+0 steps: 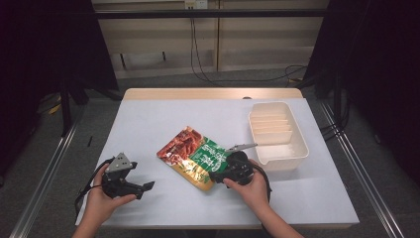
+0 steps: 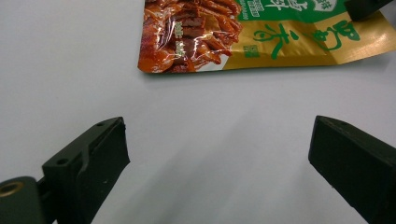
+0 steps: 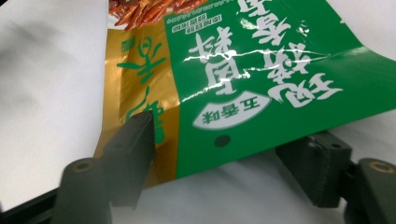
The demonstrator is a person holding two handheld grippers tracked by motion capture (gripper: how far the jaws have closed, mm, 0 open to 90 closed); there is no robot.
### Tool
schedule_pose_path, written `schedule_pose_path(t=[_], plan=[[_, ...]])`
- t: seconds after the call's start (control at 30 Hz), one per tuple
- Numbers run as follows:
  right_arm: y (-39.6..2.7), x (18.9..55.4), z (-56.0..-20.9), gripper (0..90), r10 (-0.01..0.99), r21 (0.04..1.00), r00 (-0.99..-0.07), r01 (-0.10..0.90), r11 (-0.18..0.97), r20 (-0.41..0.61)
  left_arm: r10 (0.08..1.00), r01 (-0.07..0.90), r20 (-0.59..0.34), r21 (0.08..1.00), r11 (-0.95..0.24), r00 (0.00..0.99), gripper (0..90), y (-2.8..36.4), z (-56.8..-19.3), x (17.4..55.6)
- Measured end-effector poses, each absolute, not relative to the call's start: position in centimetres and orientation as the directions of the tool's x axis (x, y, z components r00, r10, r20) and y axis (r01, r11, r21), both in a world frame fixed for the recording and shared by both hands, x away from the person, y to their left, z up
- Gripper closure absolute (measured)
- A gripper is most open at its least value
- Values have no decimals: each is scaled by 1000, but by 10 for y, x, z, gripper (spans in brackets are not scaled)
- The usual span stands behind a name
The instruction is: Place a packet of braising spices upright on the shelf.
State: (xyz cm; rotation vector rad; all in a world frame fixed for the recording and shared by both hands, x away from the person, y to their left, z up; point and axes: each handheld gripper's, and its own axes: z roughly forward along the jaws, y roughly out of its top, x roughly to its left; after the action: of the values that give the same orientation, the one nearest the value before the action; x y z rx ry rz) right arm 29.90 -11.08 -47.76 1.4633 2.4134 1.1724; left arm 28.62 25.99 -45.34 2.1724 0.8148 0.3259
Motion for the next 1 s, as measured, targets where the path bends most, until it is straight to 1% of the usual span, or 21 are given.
schedule_pose_path(t=[0.03,0.1,0.17,0.2,0.27,0.37,0.4,0.43,0.47,0.5,0.53,0.6,0.63,0.67,0.7,0.73,0.77,0.8,0.83,0.9,1.0], plan=[[-109,302,-477,316,789,645,-537,723,248,299,649,446,-28,748,-491,760,47,260,-454,286],[-108,303,-477,321,786,643,-543,721,256,295,649,445,-26,748,-492,761,47,261,-454,286],[-104,307,-477,356,790,641,-540,723,258,291,645,444,-32,751,-489,764,47,261,-453,286],[-104,307,-477,356,790,641,-540,723,258,291,645,444,-32,751,-489,764,47,261,-453,286],[-101,309,-477,398,791,642,-543,719,265,281,647,449,-41,753,-481,762,47,261,-453,285],[-95,311,-476,432,794,640,-547,716,279,266,648,440,-24,753,-489,761,47,262,-452,285],[-93,312,-476,457,791,637,-550,717,283,267,650,441,-21,752,-490,760,47,263,-452,285],[-92,314,-476,537,790,631,-546,725,277,279,652,448,-38,757,-475,757,47,263,-452,285],[-92,314,-476,537,790,631,-546,725,277,279,652,448,-38,757,-475,757,47,263,-452,285],[-91,316,-476,593,792,626,-544,728,280,278,652,441,-34,762,-474,758,47,264,-451,285],[-91,316,-476,593,792,626,-544,728,280,278,652,441,-34,762,-474,758,47,264,-451,285],[-91,317,-475,652,794,622,-539,732,278,279,661,449,-34,759,-471,750,48,265,-450,285],[-92,318,-475,697,795,613,-532,742,272,291,656,444,-28,758,-478,754,48,266,-450,285],[-92,318,-475,697,795,613,-532,742,272,291,656,444,-28,758,-478,754,47,266,-450,285],[-93,320,-473,755,799,604,-518,754,257,306,655,442,-28,759,-478,755,48,266,-450,285],[-93,320,-473,755,799,604,-518,754,257,306,655,442,-28,759,-478,755,47,266,-450,285],[-95,321,-469,796,800,596,-518,758,266,302,657,442,-25,759,-478,754,48,266,-449,285],[-95,321,-469,796,800,596,-518,758,266,302,658,442,-25,760,-477,753,48,266,-449,285],[-96,324,-466,843,801,587,-514,764,266,307,658,442,-26,761,-475,752,50,266,-449,285],[-97,325,-461,888,801,588,-516,763,268,304,664,447,-36,766,-461,747,50,266,-450,284],[-98,328,-456,900,801,589,-518,762,271,302,661,440,-27,767,-467,749,50,268,-449,284]])
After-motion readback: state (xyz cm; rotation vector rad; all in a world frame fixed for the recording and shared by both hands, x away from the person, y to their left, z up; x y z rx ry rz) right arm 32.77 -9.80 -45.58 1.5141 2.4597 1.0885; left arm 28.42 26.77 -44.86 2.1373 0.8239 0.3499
